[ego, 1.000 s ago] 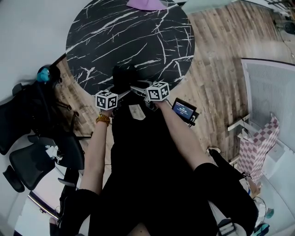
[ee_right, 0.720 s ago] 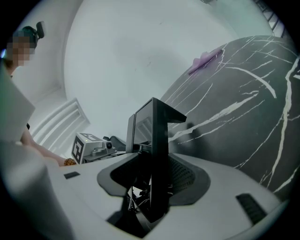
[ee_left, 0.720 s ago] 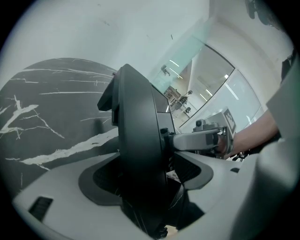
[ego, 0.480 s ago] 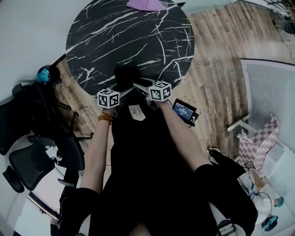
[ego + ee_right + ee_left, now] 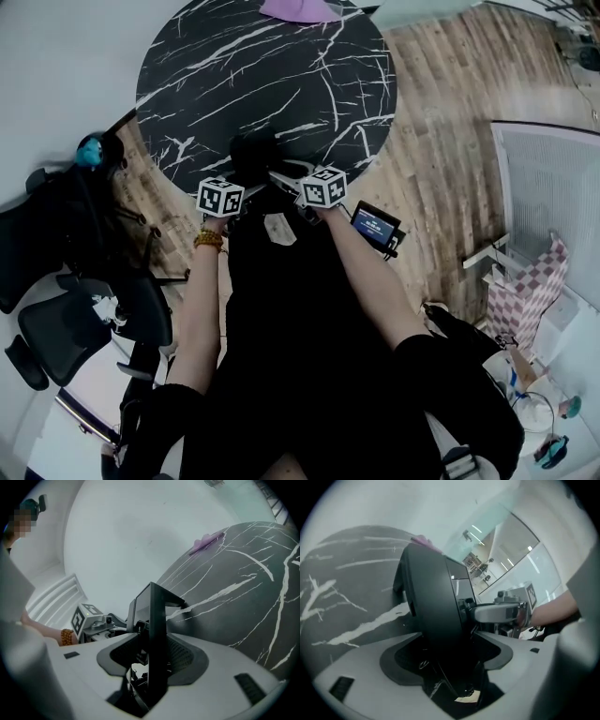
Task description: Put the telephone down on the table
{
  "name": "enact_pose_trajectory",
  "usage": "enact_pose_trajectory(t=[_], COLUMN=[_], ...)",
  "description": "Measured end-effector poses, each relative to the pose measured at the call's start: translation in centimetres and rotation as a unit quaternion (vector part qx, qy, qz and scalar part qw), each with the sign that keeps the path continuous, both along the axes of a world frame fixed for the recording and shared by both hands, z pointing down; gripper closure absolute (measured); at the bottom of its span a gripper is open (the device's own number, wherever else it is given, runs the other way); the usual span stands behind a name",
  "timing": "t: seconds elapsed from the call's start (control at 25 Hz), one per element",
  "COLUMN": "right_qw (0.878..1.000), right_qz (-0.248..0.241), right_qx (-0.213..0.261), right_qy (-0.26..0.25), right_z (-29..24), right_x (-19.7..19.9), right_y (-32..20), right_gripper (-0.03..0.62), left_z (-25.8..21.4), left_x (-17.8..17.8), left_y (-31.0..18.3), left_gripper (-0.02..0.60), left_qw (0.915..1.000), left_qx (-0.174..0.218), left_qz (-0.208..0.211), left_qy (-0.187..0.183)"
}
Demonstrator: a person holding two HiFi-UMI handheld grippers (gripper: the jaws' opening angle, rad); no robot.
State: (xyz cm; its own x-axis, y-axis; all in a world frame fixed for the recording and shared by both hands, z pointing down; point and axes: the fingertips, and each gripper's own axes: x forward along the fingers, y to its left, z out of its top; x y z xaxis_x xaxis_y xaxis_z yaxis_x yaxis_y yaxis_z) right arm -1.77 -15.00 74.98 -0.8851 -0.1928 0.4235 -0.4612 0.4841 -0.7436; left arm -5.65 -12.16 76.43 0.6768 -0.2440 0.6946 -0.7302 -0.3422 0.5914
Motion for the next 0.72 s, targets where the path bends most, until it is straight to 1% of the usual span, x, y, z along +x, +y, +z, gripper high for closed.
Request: enact_pose_trajectory(t=[0.04, 0.08, 0.12, 0.2, 0.24, 0.28, 0.32, 0.44, 0.52, 0.64, 0.72], right_qw=[1.000, 1.000, 1.000, 1.000, 1.000, 1.000, 1.000, 1.000, 1.000, 0.999, 0.999], right_qz=[0.000, 0.000, -0.002, -0.004, -0.004, -0.003, -0.003, -0.003, -0.004, -0.003, 0.000], right_qx=[0.001, 0.001, 0.002, 0.002, 0.002, 0.004, 0.005, 0.011, 0.015, 0.021, 0.029], right_qy=[0.001, 0.002, 0.002, 0.001, 0.000, 0.002, 0.004, 0.011, 0.018, 0.024, 0.030], right_z=[0.0, 0.0, 0.0, -0.1, -0.1, -0.1, -0.1, -0.1, -0.1, -0.3, -0.5], right_x=[0.0, 0.0, 0.0, -0.1, -0.1, -0.1, 0.0, -0.1, -0.1, -0.1, 0.0], right_y=[0.0, 0.0, 0.0, -0.1, 0.0, 0.0, 0.0, 0.0, 0.0, 0.0, 0.0], right_gripper=[0.403, 0.403, 0.404, 0.402, 0.402, 0.402, 0.402, 0.402, 0.403, 0.404, 0.404], left_z=[-0.3, -0.8, -1.4, -2.4, -2.6, -2.6, -2.4, -1.7, -1.5, -1.5, -1.8], left_x=[-0.3, -0.6, -1.0, -2.3, -2.9, -3.4, -3.7, -3.8, -3.7, -3.5, -3.2], left_y=[-0.2, -0.7, -1.3, -2.4, -2.7, -2.8, -2.6, -1.8, -1.5, -1.0, -0.9], left_gripper=[0.252, 0.253, 0.253, 0.253, 0.253, 0.253, 0.253, 0.253, 0.253, 0.253, 0.255], left_qw=[0.9996, 0.9987, 0.9968, 0.9887, 0.9841, 0.9814, 0.9811, 0.9849, 0.9852, 0.9867, 0.9870], left_qx=[0.020, 0.039, 0.053, 0.065, 0.064, 0.059, 0.054, 0.043, 0.041, 0.047, 0.061], left_qz=[-0.004, -0.024, -0.057, -0.134, -0.163, -0.179, -0.182, -0.164, -0.163, -0.154, -0.149], left_qy=[-0.020, -0.024, -0.014, 0.019, 0.031, 0.036, 0.037, 0.033, 0.034, 0.020, 0.006])
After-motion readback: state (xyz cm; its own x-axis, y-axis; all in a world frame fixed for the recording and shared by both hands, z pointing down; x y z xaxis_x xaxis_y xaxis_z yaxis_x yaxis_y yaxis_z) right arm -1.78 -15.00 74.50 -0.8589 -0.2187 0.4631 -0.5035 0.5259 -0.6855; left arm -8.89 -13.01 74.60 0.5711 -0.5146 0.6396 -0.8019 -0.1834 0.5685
